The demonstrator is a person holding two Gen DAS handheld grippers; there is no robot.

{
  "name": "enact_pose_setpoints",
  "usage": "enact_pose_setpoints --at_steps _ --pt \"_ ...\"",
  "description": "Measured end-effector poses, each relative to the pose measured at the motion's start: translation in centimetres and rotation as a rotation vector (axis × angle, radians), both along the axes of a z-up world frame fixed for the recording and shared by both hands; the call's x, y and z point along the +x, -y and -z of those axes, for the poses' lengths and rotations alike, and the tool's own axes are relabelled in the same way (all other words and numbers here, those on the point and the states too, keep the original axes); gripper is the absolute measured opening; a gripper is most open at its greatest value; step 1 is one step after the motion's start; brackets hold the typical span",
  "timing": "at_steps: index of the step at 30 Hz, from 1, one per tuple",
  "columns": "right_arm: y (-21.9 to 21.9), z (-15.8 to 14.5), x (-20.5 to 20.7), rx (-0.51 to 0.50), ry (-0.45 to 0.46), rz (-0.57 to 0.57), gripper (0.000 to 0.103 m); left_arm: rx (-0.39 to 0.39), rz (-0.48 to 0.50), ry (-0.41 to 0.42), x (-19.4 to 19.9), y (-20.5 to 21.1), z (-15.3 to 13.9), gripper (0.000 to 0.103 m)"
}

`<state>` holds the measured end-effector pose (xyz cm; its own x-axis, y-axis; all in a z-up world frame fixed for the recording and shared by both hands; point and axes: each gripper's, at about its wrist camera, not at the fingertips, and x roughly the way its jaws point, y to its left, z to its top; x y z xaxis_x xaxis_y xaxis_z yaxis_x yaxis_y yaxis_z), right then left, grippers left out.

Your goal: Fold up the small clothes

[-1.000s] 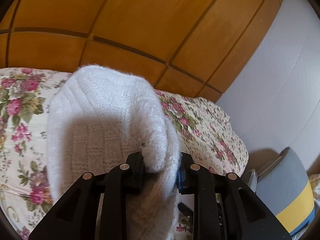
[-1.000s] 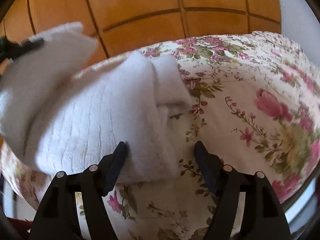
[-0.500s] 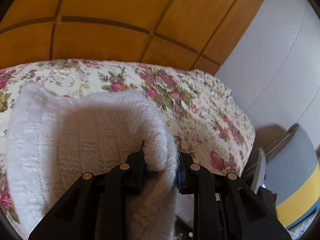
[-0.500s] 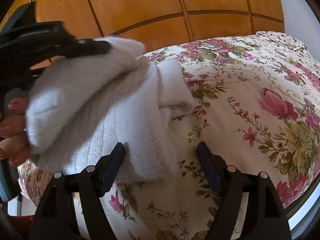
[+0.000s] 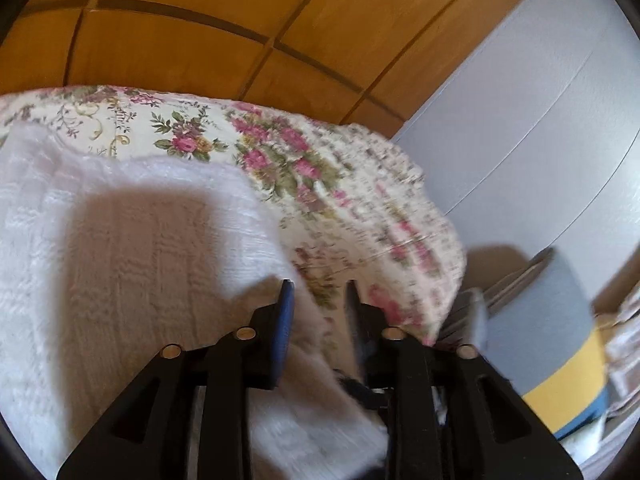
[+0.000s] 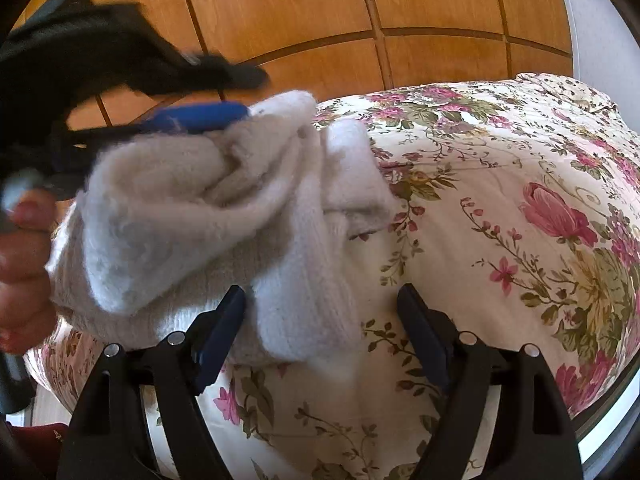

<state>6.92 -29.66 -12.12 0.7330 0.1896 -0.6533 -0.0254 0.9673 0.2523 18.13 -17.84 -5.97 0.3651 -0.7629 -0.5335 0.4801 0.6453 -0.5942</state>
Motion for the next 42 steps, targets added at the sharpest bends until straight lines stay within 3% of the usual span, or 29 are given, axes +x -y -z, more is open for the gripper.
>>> enact_pose_setpoints --at_steps 1,2,6,8,10,14,17,20,23,31,34,38,42 --pt "0.0 0.0 0.0 0.001 0.001 0.0 0.078 -0.039 -0.013 0.016 -0.5 -0.9 -0.7 0.053" --pt "0.0 0.0 -0.1 0.001 0.001 0.001 0.078 -0.064 -0.032 0.042 -0.9 -1.8 -1.3 0.059" --pt "-0.1 0.0 0.0 -0.001 0.001 0.003 0.079 -0.107 -0.118 0.182 -3.0 -5.7 -4.0 0.059" --pt "0.0 0.0 0.0 -0.001 0.001 0.003 0.079 -0.097 -0.186 0.239 -3.7 -7.7 -4.7 0.07" --pt "0.0 0.0 0.0 -0.003 0.0 0.002 0.079 -0.084 -0.278 0.272 -4.0 -9.9 -4.7 0.071" --pt "0.0 0.0 0.0 -0.003 0.0 0.003 0.079 -0.037 -0.477 0.232 -3.8 -14.4 -2.8 0.072" --pt "0.0 0.0 0.0 -0.006 0.001 0.005 0.079 0.018 -0.561 0.099 -2.9 -16.7 0.4 0.072" --pt "-0.1 0.0 -0.1 -0.009 0.001 0.006 0.08 0.075 -0.563 0.018 -2.6 -17.1 3.4 0.072" --pt "0.0 0.0 0.0 -0.008 -0.001 0.005 0.08 0.048 -0.531 -0.003 -2.4 -16.7 5.1 0.072" --pt "0.7 -1.2 -0.2 0.027 -0.002 0.012 0.079 0.075 -0.492 -0.002 -1.5 -15.5 5.6 0.073" --pt "2.2 -2.5 -0.3 0.051 0.014 0.065 0.078 0.094 -0.494 0.018 -1.7 -15.7 5.7 0.073" --pt "5.1 -4.6 -0.4 0.203 0.039 0.135 0.077 0.129 -0.489 0.047 -1.8 -15.5 5.7 0.074" --pt "4.9 -5.5 0.8 0.36 0.023 0.07 0.077 0.126 -0.486 0.049 -2.0 -15.6 5.7 0.074"
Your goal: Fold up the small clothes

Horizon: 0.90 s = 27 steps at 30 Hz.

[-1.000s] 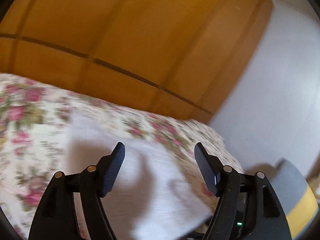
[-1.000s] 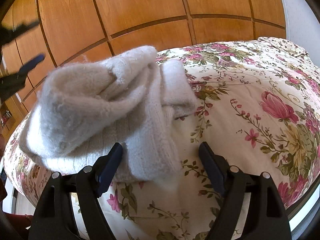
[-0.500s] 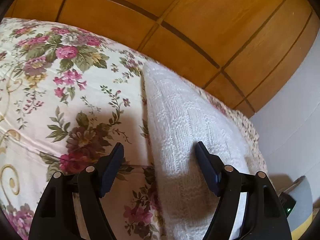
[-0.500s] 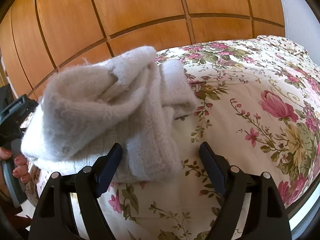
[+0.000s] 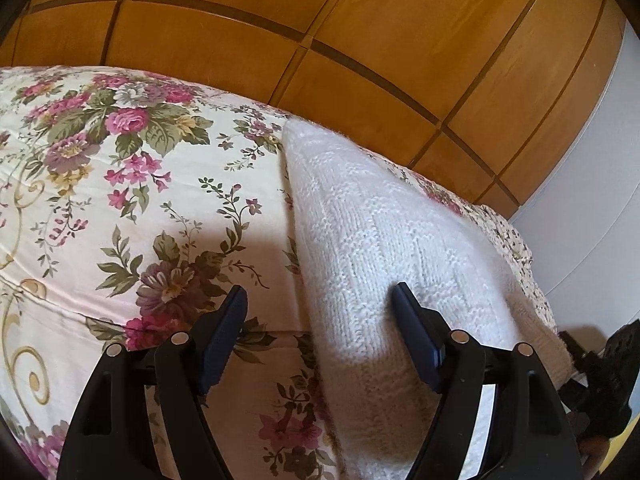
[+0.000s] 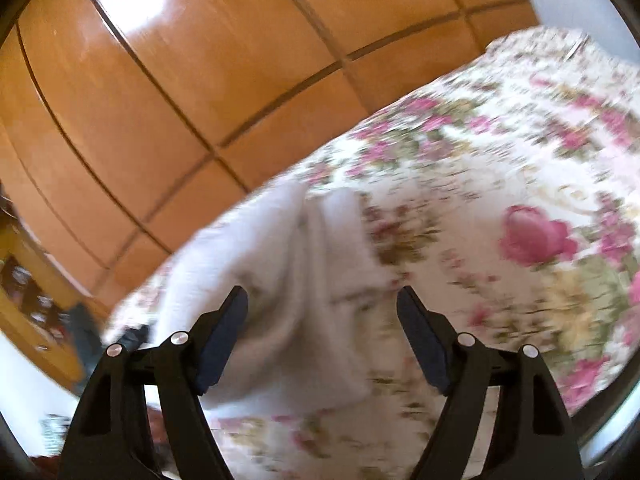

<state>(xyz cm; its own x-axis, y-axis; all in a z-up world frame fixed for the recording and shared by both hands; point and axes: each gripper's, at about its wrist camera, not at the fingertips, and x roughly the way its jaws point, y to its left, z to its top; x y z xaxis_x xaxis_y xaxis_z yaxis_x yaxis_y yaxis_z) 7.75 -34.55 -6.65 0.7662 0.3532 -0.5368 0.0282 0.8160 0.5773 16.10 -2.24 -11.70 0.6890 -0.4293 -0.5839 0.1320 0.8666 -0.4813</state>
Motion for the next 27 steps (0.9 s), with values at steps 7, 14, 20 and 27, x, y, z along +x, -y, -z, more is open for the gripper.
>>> enact_pose_setpoints --at_steps 7,14,20,27 --pt "-2.5 1.3 4.2 0.118 -0.087 -0.101 0.062 0.069 0.004 0.025 -0.3 0.7 -0.6 0.074" --pt "-3.4 -0.6 6.1 -0.012 -0.055 -0.121 0.015 0.101 0.022 0.034 0.6 1.8 -1.3 0.074" --pt "-0.6 -1.2 5.2 -0.017 -0.004 -0.056 0.009 0.185 0.086 0.098 1.0 4.7 -2.2 0.074" --pt "0.9 0.8 4.2 0.149 0.009 -0.061 0.056 0.238 0.093 0.13 0.8 5.3 -1.8 0.074"
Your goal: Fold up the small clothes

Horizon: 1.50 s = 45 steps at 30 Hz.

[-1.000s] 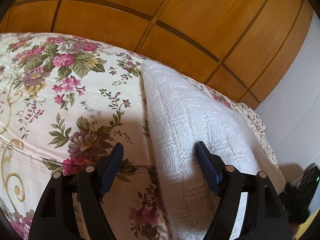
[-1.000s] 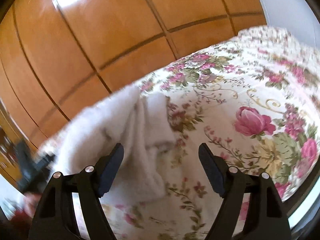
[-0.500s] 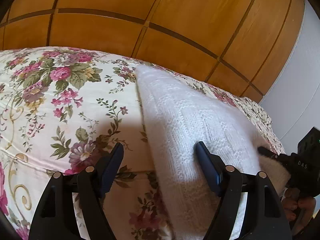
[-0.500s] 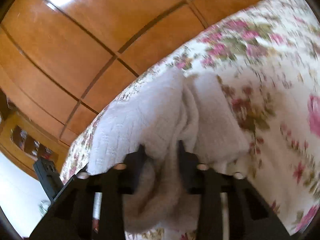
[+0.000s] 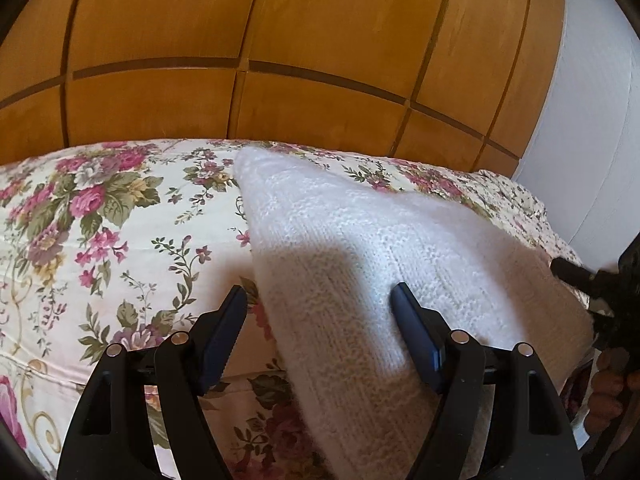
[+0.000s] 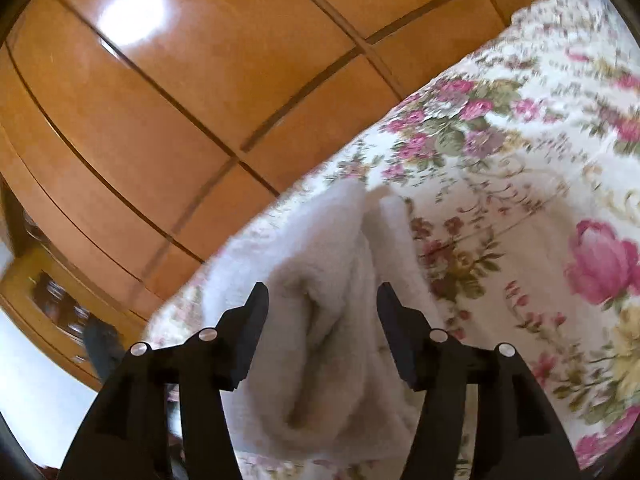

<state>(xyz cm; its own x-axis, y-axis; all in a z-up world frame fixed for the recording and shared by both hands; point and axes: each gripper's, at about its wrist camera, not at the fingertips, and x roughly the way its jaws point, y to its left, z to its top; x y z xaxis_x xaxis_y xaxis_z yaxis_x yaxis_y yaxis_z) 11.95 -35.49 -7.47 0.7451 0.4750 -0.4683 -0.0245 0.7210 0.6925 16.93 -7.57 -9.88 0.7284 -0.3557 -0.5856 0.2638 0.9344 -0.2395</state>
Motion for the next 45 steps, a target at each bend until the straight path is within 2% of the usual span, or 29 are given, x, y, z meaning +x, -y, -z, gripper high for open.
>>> enact_pose_setpoints --at_steps 3,4,5,6,10,13,15,16,17,18,20,22,25,28,30,32,35,38,40,42,45 --pt "-1.1 0.1 1.6 -0.002 -0.032 -0.043 0.055 0.024 -0.003 0.009 0.0 0.3 -0.1 0.074" --pt "-1.8 0.2 2.2 -0.041 -0.054 -0.056 0.042 0.034 -0.003 0.011 0.0 0.5 -0.2 0.074" --pt "-2.5 0.3 2.8 -0.104 -0.073 -0.057 0.023 0.048 -0.003 0.014 0.0 0.6 -0.4 0.074" --pt "-3.4 0.5 3.4 -0.181 -0.092 -0.067 0.022 0.061 -0.002 0.016 0.0 0.7 -0.6 0.074" --pt "-3.6 -1.3 2.2 -0.278 -0.003 -0.028 0.017 0.1 0.017 0.057 0.1 1.3 -2.1 0.074" --pt "-2.8 -1.9 1.2 -0.294 0.036 0.026 0.016 0.136 0.044 0.07 0.3 2.6 -2.1 0.074" --pt "-2.4 -0.6 1.7 -0.301 -0.009 0.035 0.016 0.161 0.051 0.06 0.6 3.6 -1.5 0.074" --pt "-2.2 0.1 1.9 -0.298 -0.033 0.043 0.019 0.169 0.055 0.053 0.8 4.1 -1.1 0.074" --pt "-1.9 0.9 2.1 -0.291 -0.049 0.055 0.027 0.177 0.054 0.058 0.7 4.3 -1.0 0.075" --pt "-1.6 1.5 2.0 -0.271 -0.049 0.061 0.031 0.192 0.053 0.068 0.6 4.4 -0.9 0.075" --pt "-1.0 1.8 1.4 -0.245 -0.041 0.072 0.055 0.213 0.062 0.085 0.4 4.5 -0.7 0.075" --pt "-0.1 1.6 0.9 -0.22 -0.045 0.097 0.059 0.203 0.065 0.081 0.4 4.1 -0.5 0.075" --pt "1.1 -0.5 -0.1 -0.23 -0.016 0.182 0.059 0.178 0.057 0.068 0.2 3.7 -0.4 0.075" --pt "0.5 -4.2 -1.0 -0.315 0.096 0.235 0.058 0.169 0.043 0.069 -0.1 3.7 -0.4 0.075" --pt "-1.2 -6.2 -0.8 -0.395 0.169 0.186 0.049 0.166 0.04 0.066 -0.1 3.7 -0.4 0.075" --pt "-3.2 -6.7 0.3 -0.472 0.184 0.104 0.035 0.169 0.04 0.064 -0.1 3.8 -0.4 0.075" --pt "-5.6 -4.8 3.1 -0.54 0.118 -0.003 0.028 0.172 0.043 0.064 -0.2 3.8 -0.4 0.075" --pt "-5.3 -1.2 5.6 -0.568 -0.008 -0.005 0.024 0.164 0.052 0.062 -0.2 3.6 -0.3 0.075" --pt "-4.2 0.8 6.1 -0.528 -0.049 0.02 0.024 0.161 0.065 0.063 -0.2 3.6 -0.2 0.075" --pt "-2.6 1.9 5.9 -0.406 -0.043 0.046 0.024 0.163 0.064 0.067 -0.3 3.7 -0.2 0.075" --pt "-2.4 2.3 5.3 -0.395 -0.025 0.059 0.024 0.146 0.066 0.052 -0.2 3.6 -0.6 0.075"
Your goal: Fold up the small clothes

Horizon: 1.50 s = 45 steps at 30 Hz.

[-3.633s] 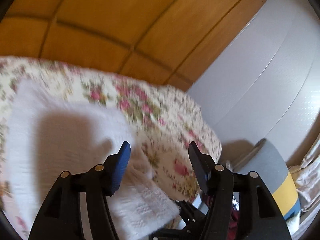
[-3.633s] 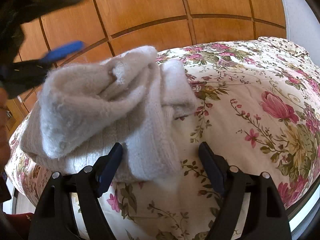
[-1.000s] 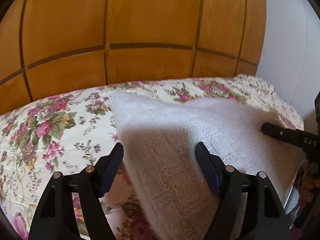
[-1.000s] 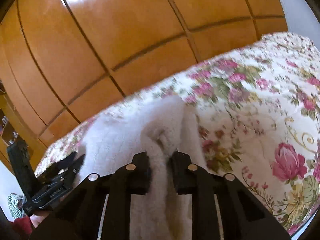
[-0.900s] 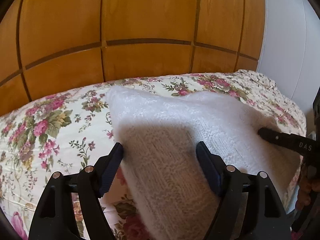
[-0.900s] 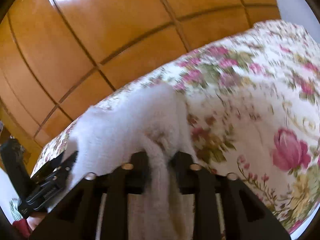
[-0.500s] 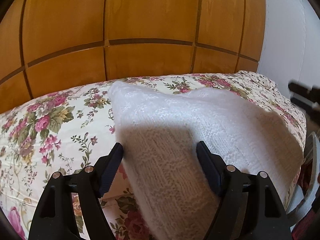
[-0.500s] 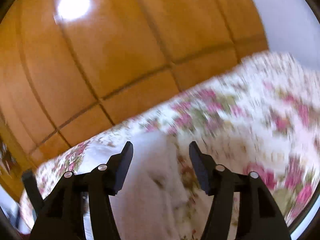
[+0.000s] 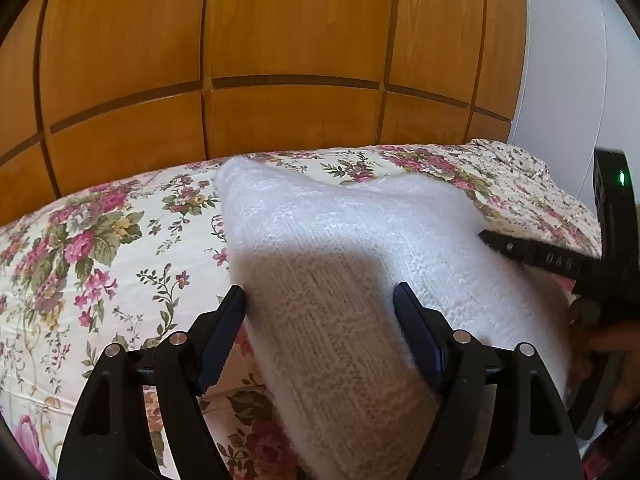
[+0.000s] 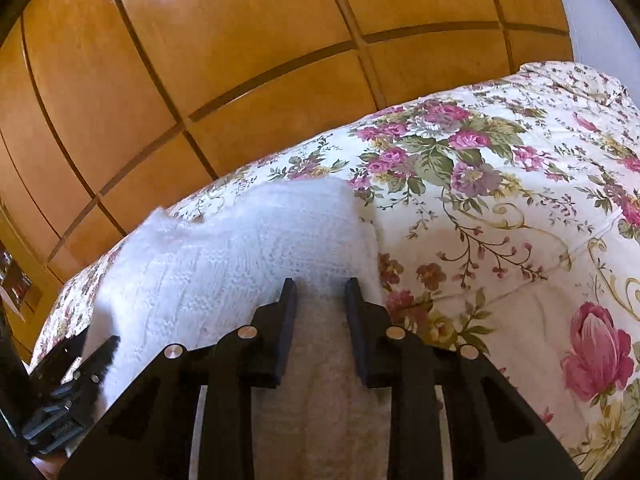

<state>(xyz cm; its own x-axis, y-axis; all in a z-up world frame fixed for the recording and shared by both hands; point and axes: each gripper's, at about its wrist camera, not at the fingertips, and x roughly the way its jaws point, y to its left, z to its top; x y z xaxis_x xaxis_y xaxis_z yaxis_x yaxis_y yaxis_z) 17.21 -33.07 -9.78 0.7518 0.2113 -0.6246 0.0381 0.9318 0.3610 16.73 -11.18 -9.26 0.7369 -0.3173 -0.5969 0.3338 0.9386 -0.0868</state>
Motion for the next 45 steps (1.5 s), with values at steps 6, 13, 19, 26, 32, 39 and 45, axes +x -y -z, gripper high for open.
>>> enact_pose_setpoints --at_steps 6,13,19,26,32,39,45 --pt "-0.1 0.1 -0.8 0.008 0.046 0.023 0.024 -0.123 -0.02 0.031 -0.5 -0.8 -3.6 0.075" --pt "0.3 0.2 -1.0 0.046 0.055 0.03 0.024 0.095 0.001 -0.053 3.2 3.4 -2.2 0.078" --pt "0.5 0.4 -1.2 0.066 0.079 0.03 0.024 0.037 0.008 -0.06 4.0 1.6 -0.1 0.087" --pt "0.7 0.7 -1.4 0.085 0.097 0.031 0.025 0.01 -0.001 -0.051 3.4 1.3 -0.1 0.087" --pt "0.9 0.9 -1.6 0.099 0.108 0.034 0.025 -0.062 -0.012 -0.06 2.2 0.2 -0.1 0.087" --pt "0.9 1.0 -1.7 0.106 0.11 0.033 0.025 -0.157 -0.021 -0.109 1.5 -1.0 0.4 0.087" --pt "1.0 1.1 -1.7 0.117 0.115 0.034 0.025 -0.182 -0.018 -0.126 1.4 -1.3 0.8 0.087"
